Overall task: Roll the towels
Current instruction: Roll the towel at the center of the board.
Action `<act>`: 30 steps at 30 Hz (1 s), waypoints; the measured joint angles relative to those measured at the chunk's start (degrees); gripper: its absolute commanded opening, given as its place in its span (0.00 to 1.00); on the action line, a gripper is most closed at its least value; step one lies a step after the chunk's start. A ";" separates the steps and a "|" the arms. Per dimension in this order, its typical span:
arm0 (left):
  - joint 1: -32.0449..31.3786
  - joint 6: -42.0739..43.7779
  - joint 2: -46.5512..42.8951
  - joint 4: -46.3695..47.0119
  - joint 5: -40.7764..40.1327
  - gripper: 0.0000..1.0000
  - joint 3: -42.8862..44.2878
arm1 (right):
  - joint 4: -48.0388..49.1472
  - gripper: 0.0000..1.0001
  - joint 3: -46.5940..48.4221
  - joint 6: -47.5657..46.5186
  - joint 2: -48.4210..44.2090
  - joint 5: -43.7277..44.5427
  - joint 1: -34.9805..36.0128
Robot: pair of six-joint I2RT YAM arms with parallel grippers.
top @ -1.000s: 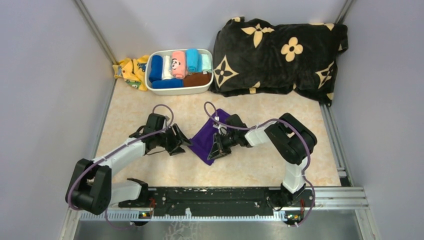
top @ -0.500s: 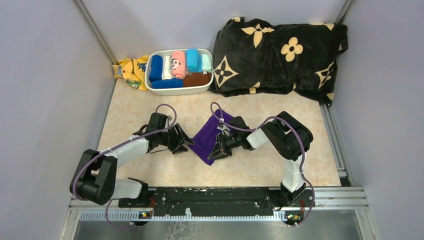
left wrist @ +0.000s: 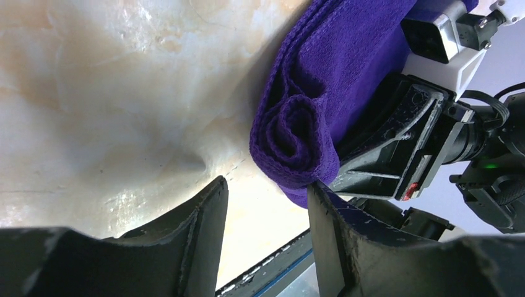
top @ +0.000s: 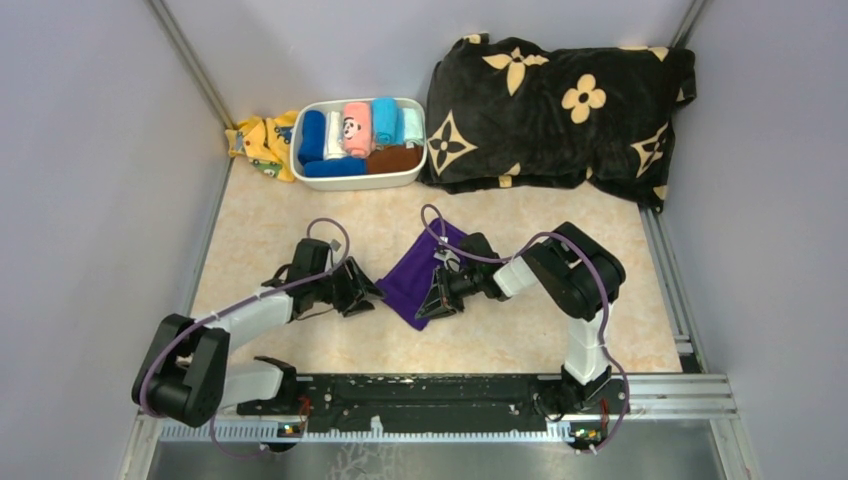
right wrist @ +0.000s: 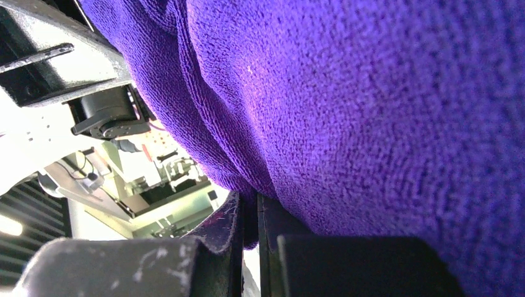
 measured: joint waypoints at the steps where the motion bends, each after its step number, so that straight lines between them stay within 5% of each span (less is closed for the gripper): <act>1: 0.00 -0.02 0.15 0.55 0.02 0.56 -0.15 | 0.00 0.00 0.00 -0.02 0.00 -0.02 -0.04; 8: 0.00 0.00 4.81 4.26 0.24 0.54 0.24 | -2.93 0.06 1.27 -1.75 0.00 0.07 -0.09; 17: -0.02 -1.57 10.69 5.86 0.44 0.50 3.82 | -18.51 0.29 6.14 -11.78 -5.29 7.39 0.79; 30: -0.02 -2.93 12.83 4.24 0.33 0.49 5.77 | -37.48 0.40 13.55 -32.26 -25.64 42.14 16.74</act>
